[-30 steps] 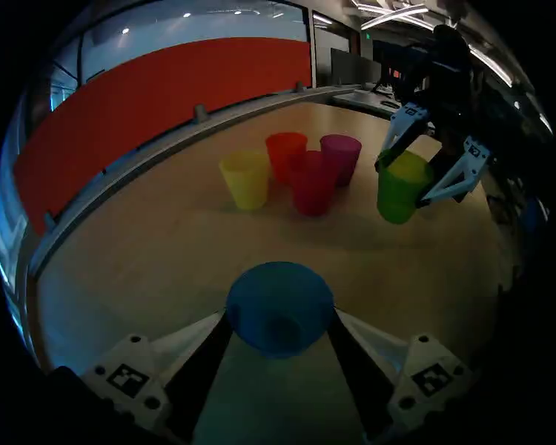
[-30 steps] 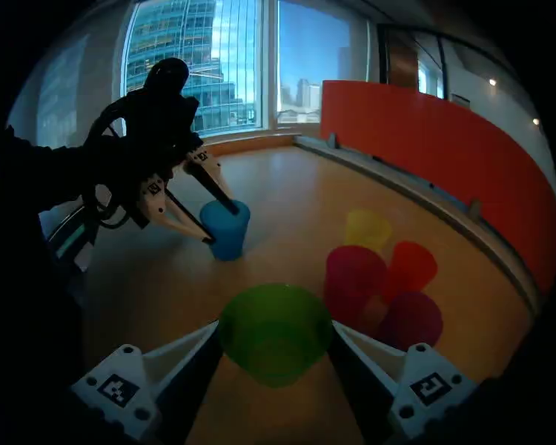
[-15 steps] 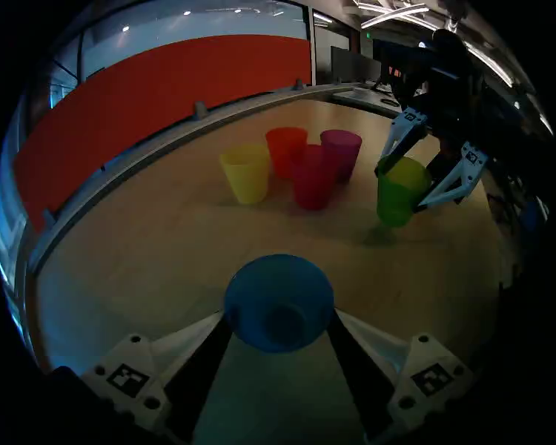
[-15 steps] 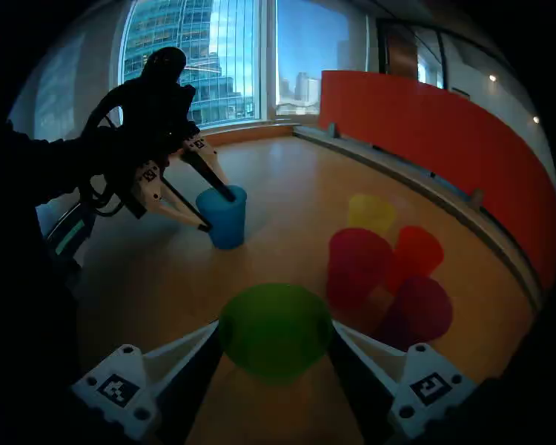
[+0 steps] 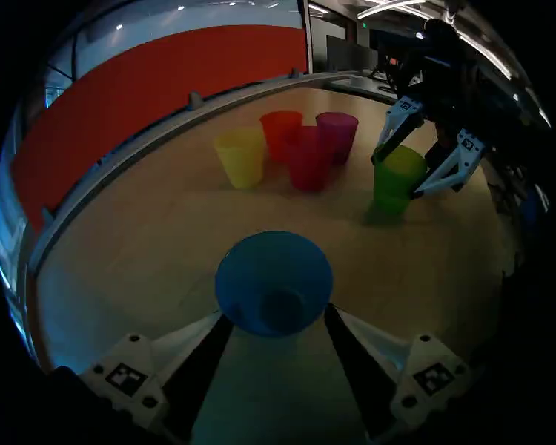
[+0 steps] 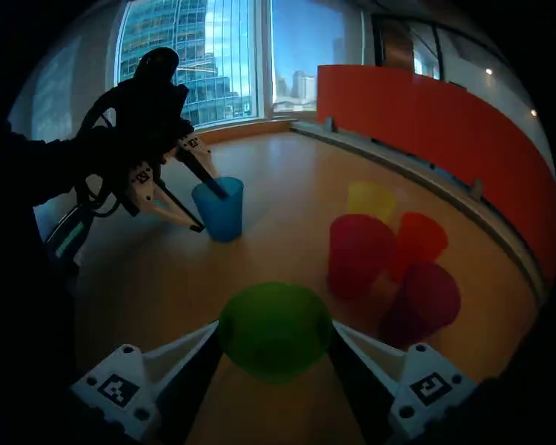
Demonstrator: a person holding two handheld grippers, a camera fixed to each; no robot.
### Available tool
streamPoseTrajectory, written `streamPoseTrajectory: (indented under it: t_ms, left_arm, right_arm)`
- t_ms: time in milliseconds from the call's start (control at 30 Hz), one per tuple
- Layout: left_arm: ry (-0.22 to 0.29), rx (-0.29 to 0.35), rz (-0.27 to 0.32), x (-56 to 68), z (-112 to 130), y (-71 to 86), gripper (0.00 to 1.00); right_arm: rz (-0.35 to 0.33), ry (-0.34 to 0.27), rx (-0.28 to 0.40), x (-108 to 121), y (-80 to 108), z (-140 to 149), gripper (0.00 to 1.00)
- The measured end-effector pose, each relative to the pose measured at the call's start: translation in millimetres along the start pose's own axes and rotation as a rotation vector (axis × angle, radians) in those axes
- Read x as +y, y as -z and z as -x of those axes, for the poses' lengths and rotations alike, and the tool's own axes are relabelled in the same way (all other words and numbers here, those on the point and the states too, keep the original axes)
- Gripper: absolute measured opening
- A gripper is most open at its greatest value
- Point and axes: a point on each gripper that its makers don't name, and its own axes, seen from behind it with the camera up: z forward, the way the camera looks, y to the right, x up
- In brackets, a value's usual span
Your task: Pour water
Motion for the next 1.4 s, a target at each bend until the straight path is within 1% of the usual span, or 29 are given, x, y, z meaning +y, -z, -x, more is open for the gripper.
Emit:
streamPoseTrajectory:
  t_ms: [333, 500, 567, 700, 800, 1100, 1400]
  left_arm:
    - [0.007, -0.022, -0.011, -0.2, 13, 3.2, 0.9]
    - [0.005, -0.024, -0.017, -0.2, 14, 6.2, 0.9]
    - [0.005, -0.021, -0.019, -0.4, 14, 7.4, 0.9]
    - [0.009, -0.016, -0.021, -0.1, 13, 9.5, 0.9]
    - [0.013, -0.012, -0.026, -0.9, 14, 11.3, 0.9]
    - [0.038, 0.001, -0.046, -2.7, 18, 21.5, 0.9]
    - [0.068, 0.02, -0.08, -6.4, 25, 38.4, 0.9]
  right_arm:
    - [0.004, -0.011, 0.009, -1, 1.9, 4, 0.92]
    - [0.006, -0.019, 0.016, -1, 3.0, 6, 0.93]
    - [0.01, -0.018, 0.013, -1, 2.7, 8, 0.94]
    - [0.019, -0.013, 0.007, 0, 2.5, 11, 1.0]
    - [0.023, -0.014, 0.012, -1, 4.4, 10, 1.0]
    - [0.045, -0.028, 0.018, 0, 16.2, 14, 1.0]
    - [0.088, -0.049, 0.023, 1, 37.7, 27, 1.0]
